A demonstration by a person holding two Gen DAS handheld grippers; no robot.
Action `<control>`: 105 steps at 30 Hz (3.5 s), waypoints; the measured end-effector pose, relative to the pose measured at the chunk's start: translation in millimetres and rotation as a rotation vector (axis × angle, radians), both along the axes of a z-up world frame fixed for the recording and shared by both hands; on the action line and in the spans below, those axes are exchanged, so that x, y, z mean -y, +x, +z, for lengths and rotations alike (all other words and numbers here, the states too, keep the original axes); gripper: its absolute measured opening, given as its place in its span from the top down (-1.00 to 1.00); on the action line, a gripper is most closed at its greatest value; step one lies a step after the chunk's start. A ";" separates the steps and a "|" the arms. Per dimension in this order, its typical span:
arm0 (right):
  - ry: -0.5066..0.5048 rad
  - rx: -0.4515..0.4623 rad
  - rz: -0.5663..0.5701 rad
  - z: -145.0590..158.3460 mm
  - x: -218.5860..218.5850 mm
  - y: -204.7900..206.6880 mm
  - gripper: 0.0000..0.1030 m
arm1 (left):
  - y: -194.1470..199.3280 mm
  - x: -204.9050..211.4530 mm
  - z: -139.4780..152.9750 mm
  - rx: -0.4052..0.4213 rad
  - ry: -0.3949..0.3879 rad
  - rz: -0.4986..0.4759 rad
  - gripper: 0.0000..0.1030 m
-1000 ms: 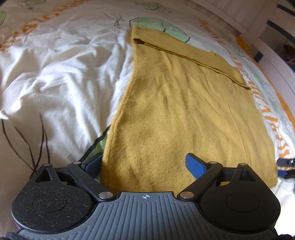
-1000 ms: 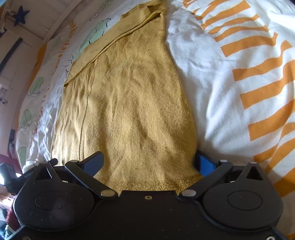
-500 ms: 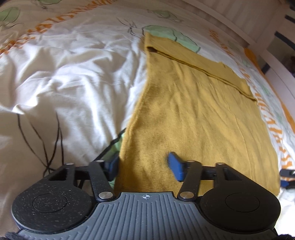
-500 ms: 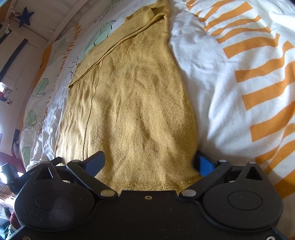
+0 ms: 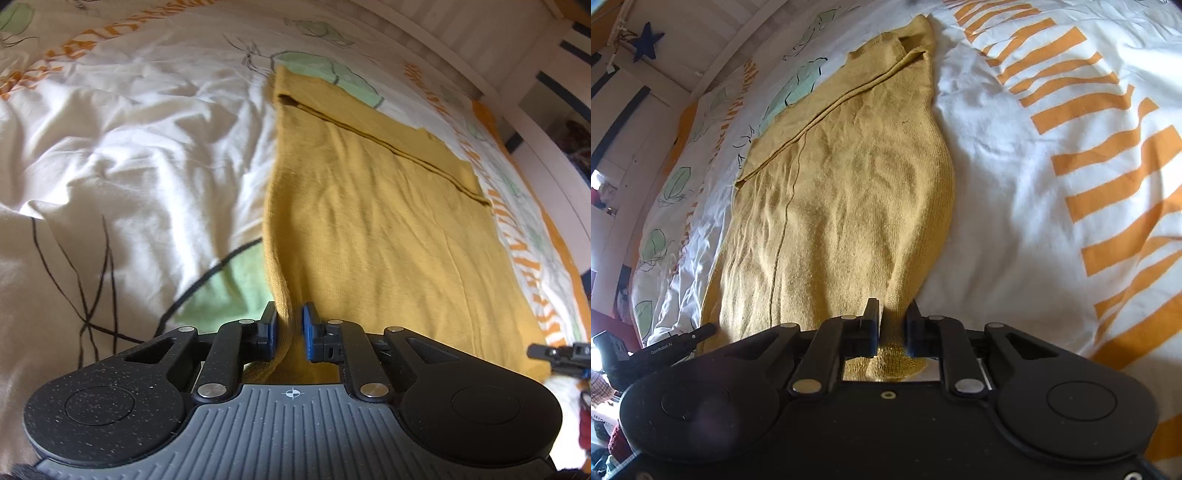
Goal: Fold small clothes
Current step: 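Grasp the sweater hem with the right tool while the left tool grasps it too, then lift the hem with both tools and fold it over toward the collar, then open both tools and withdraw them from the folded sweater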
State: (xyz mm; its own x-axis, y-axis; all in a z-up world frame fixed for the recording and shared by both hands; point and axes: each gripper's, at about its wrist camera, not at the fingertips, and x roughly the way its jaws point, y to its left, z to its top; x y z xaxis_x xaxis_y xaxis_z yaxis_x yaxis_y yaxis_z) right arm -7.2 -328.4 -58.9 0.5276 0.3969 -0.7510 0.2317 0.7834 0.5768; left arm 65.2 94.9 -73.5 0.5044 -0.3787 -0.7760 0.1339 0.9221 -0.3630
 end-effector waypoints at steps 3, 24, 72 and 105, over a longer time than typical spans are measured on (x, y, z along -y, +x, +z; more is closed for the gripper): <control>0.016 -0.017 -0.007 -2.0 2.2 -2.0 0.18 | 1.7 3.4 -4.1 -0.023 0.017 -0.012 0.62; -0.022 -0.007 0.027 1.3 -3.6 -0.9 0.62 | -6.4 -21.6 15.3 0.038 -0.085 0.093 0.94; 0.035 0.283 -0.240 14.8 85.1 263.1 0.70 | 278.7 26.6 49.7 0.213 -0.268 0.226 0.95; -0.585 0.345 0.136 -3.2 -15.7 263.9 -0.22 | 227.3 99.2 -12.8 0.275 0.193 -0.103 0.06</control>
State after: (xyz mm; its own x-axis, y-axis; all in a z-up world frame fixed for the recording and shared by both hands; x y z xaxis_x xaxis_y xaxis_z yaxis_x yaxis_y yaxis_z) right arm 256.7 -312.7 -62.1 0.7489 0.0568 -0.6603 -0.0111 0.9973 0.0733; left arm 292.5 -4.4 -86.3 0.6715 -0.2979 -0.6785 0.2980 0.9469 -0.1208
